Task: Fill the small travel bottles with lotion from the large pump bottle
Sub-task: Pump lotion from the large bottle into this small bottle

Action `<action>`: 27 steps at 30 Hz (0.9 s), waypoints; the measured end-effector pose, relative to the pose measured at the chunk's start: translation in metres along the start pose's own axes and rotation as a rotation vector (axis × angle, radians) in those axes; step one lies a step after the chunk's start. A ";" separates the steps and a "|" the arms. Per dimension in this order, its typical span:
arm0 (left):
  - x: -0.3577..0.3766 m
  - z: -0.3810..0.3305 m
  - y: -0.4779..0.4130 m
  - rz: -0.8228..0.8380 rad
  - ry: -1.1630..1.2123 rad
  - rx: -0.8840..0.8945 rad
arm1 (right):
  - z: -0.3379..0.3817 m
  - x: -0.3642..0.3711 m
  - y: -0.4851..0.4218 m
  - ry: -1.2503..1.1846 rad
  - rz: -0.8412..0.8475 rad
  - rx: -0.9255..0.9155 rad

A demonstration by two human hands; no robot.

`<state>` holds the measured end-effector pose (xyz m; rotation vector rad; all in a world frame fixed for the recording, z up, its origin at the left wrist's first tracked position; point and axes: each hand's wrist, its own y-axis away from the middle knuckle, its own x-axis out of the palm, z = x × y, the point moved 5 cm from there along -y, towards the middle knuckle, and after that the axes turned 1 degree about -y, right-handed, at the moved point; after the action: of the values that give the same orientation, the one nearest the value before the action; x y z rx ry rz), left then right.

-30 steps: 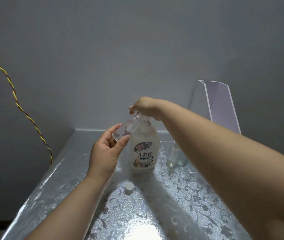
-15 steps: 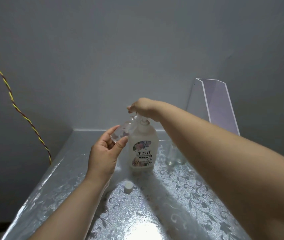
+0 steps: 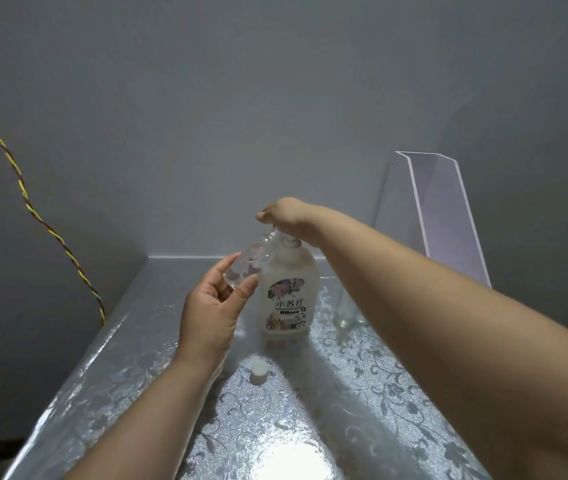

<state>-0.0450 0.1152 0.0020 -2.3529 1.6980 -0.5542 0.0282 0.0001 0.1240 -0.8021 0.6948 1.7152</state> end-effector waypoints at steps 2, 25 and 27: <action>0.001 -0.005 -0.002 0.003 0.012 0.010 | 0.002 -0.005 0.002 -0.015 0.001 -0.006; 0.000 -0.011 -0.005 0.019 0.003 0.018 | 0.006 -0.012 0.005 -0.028 0.047 -0.011; 0.002 -0.009 -0.005 0.024 0.008 0.007 | 0.003 -0.011 0.003 -0.036 0.044 -0.008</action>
<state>-0.0443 0.1158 0.0125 -2.3257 1.7220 -0.5661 0.0268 -0.0046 0.1345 -0.7652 0.6859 1.7686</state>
